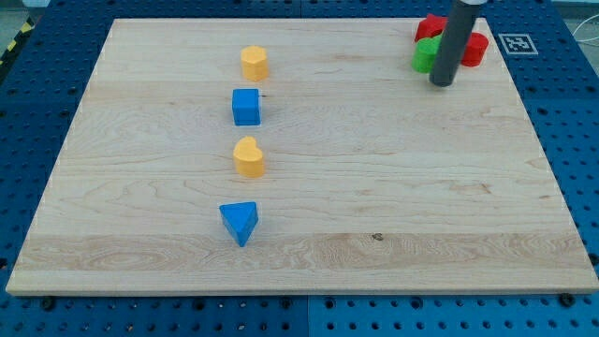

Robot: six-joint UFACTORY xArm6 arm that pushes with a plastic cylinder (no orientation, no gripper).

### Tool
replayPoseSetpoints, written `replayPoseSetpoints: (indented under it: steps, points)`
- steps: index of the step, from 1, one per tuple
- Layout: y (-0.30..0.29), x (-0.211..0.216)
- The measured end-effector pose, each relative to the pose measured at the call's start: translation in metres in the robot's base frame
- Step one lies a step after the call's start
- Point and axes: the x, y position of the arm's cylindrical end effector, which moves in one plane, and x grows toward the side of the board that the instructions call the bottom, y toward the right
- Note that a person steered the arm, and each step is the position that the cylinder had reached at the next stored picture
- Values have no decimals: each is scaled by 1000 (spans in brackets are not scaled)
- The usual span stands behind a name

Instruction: Point at the red star

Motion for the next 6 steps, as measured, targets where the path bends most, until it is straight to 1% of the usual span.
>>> replayPoseSetpoints:
  steps: [1, 3, 4, 5, 6]
  points:
    - [30, 9]
    - [118, -8]
    - [141, -17]
    - [140, -38]
    - [120, -90]
